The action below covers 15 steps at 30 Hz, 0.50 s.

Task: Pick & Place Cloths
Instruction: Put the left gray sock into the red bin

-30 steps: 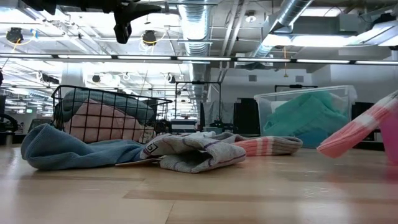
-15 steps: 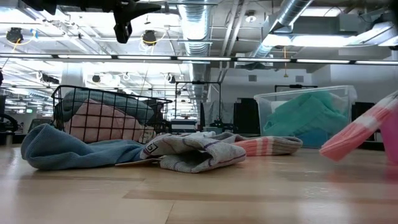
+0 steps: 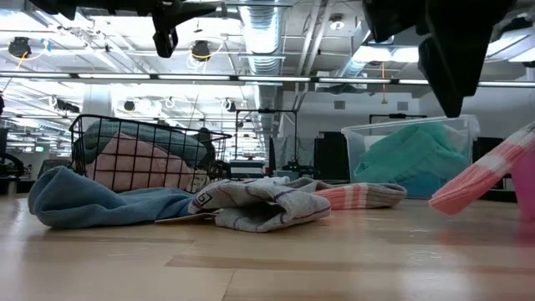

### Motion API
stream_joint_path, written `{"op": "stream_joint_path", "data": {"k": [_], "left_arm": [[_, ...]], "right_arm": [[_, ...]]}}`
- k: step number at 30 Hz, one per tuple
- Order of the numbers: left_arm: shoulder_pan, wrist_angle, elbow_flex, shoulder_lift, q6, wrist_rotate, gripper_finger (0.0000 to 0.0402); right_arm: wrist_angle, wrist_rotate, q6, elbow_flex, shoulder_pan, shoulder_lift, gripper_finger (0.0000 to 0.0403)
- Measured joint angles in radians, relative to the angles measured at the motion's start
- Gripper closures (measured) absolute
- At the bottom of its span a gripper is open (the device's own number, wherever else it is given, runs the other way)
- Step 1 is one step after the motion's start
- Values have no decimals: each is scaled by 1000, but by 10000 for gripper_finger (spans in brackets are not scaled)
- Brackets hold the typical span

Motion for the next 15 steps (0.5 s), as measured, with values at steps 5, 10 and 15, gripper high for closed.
{"op": "stream_joint_path", "data": {"k": [5,10,15], "left_arm": [[0,0,0,0,0,0,275],[0,0,0,0,0,1,275],[0,0,0,0,0,1,275]], "right_arm": [[86,-67,-43,-58,-31,0,49],[181,-139,-43,-169,-48,1,49],[293,-229,-56,-226,-63,2,51]]}}
